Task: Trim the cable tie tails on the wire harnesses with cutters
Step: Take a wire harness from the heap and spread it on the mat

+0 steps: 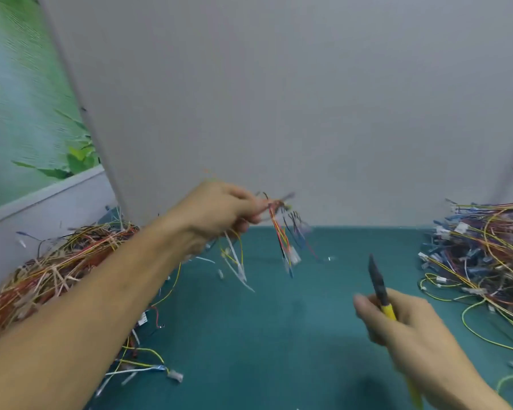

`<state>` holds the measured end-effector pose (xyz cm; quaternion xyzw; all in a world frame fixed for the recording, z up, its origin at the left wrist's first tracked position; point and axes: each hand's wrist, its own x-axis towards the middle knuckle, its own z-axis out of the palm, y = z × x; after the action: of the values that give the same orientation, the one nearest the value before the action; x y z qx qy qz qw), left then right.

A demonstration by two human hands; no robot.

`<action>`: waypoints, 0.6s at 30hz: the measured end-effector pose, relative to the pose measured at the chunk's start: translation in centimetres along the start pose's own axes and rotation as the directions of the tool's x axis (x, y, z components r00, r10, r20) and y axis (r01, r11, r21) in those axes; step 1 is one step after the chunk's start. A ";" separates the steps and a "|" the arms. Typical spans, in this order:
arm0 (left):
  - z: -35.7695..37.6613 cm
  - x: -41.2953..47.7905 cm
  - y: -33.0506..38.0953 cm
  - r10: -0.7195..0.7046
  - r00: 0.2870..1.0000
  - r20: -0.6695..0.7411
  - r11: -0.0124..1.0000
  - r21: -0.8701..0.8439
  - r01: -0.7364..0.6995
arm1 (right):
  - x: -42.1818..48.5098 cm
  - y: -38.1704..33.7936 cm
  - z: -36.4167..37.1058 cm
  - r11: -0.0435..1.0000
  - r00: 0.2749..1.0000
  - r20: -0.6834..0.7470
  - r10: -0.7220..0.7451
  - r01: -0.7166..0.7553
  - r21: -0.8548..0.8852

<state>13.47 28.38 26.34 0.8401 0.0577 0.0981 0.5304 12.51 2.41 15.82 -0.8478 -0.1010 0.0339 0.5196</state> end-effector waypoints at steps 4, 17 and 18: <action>1.6 -1.1 -1.1 -0.019 0.997 0.081 1.000 -0.011 0.019 | 0.7 -5.5 2.7 0.863 0.985 0.168 0.026 -0.107 0.494; -1.7 -5.8 -3.2 0.145 0.967 0.209 0.969 0.167 -0.182 | 3.2 -9.2 6.0 0.615 0.925 0.338 0.172 -0.369 0.697; -3.2 -6.1 -4.0 0.100 0.979 0.180 0.973 0.187 -0.133 | 3.1 -9.2 5.6 0.597 0.938 0.315 0.146 -0.338 0.728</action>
<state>6.86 31.64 23.46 0.8958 -0.0276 0.0513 0.4406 13.41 12.05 21.57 -0.5395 -0.0174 0.2391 0.8072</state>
